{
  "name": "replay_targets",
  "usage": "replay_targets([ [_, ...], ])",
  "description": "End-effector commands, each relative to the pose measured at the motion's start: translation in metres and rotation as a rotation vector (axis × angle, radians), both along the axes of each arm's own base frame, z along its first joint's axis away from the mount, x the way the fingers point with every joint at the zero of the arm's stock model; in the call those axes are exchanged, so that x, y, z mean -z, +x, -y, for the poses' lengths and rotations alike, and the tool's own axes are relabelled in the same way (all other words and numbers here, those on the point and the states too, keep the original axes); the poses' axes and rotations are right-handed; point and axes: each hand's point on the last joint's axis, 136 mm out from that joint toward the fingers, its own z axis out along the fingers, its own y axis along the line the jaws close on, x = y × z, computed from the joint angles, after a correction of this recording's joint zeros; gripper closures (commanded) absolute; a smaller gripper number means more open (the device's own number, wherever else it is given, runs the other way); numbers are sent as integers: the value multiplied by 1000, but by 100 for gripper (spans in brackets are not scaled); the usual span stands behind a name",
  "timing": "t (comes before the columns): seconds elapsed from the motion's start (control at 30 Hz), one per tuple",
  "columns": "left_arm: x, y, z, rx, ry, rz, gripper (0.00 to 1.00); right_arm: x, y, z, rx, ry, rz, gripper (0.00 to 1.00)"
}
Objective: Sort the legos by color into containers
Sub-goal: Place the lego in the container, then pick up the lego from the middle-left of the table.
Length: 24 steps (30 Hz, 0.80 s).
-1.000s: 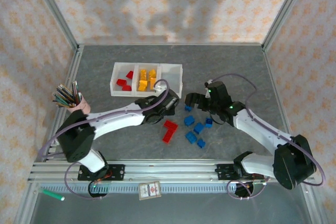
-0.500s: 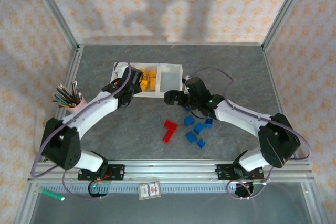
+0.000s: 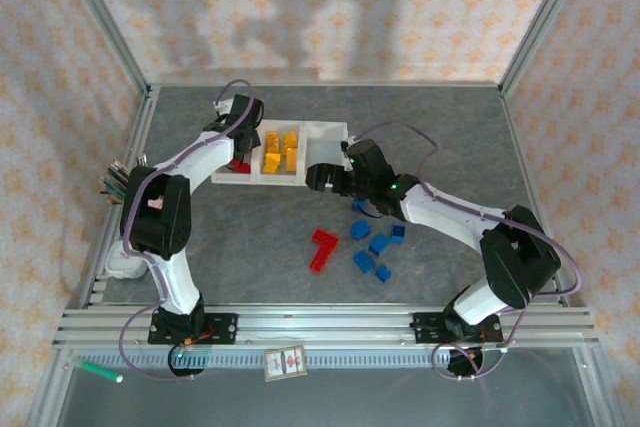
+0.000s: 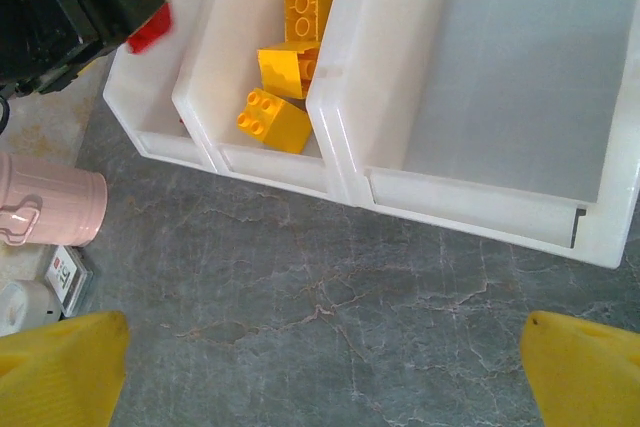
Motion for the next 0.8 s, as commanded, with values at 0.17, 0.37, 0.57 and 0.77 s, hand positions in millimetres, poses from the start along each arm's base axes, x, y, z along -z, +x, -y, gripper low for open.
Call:
replay_targets([
  [0.17, -30, -5, 11, 62, -48, 28, 34, -22, 8, 6, 29, 5, 54, 0],
  [0.37, -42, -35, 42, 157, -139, 41, 32, -17, 2, 25, 55, 3, 31, 0],
  [0.57, -42, -88, 103, 309, -143, 41, 30, -1, -16, 55, 90, -24, -11, 0],
  [0.77, -25, -141, 158, 455, -216, 21, 28, 16, -38, 87, 128, -58, -53, 0],
])
